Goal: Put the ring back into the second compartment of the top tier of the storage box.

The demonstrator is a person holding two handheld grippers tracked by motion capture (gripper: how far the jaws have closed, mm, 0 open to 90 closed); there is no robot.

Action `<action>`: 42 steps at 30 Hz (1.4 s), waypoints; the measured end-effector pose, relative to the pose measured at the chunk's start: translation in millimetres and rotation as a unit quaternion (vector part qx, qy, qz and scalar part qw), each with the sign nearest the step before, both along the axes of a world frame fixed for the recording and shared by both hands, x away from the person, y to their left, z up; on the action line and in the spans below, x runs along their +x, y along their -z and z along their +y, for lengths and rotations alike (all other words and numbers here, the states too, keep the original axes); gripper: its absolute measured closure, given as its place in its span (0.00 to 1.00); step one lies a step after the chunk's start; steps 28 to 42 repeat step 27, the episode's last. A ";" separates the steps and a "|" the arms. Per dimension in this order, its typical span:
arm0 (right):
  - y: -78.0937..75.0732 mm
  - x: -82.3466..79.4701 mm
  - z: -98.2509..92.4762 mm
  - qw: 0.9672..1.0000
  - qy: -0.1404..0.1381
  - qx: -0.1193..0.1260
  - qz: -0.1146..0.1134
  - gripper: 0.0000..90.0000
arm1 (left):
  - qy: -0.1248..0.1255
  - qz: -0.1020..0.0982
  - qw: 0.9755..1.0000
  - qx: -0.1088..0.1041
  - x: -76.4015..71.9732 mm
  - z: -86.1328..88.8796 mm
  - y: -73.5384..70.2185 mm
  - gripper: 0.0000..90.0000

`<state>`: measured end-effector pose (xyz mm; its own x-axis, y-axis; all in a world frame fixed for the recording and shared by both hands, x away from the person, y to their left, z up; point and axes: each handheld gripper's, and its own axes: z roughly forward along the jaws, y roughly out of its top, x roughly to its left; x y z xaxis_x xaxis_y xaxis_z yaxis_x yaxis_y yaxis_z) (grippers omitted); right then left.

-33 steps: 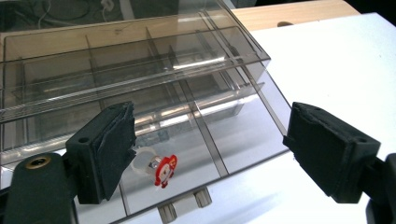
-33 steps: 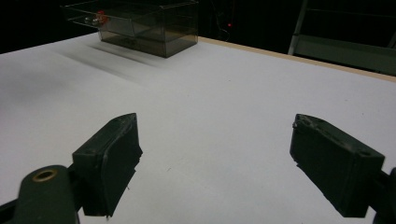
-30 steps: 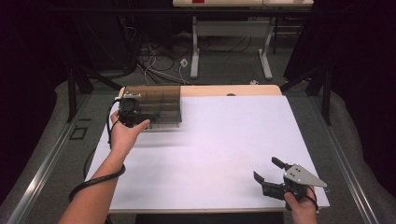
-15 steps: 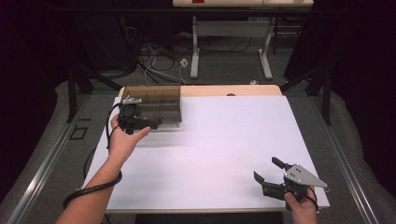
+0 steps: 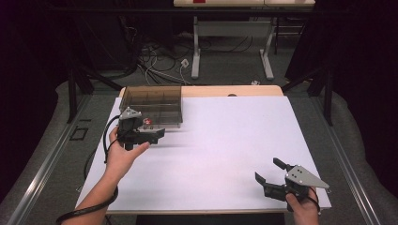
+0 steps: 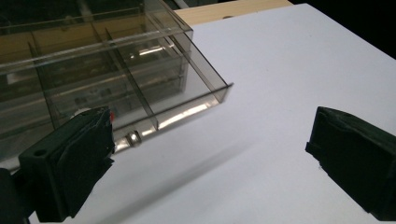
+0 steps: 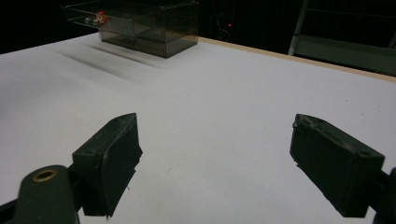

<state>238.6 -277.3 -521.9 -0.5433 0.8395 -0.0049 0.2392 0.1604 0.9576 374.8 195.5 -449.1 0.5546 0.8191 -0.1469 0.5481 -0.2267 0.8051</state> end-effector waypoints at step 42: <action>2.2 2.2 -0.2 1.000 0.006 -0.006 0.000 0.17 | 0.002 -0.022 0.999 -0.023 -67.9 13.4 48.0 0.02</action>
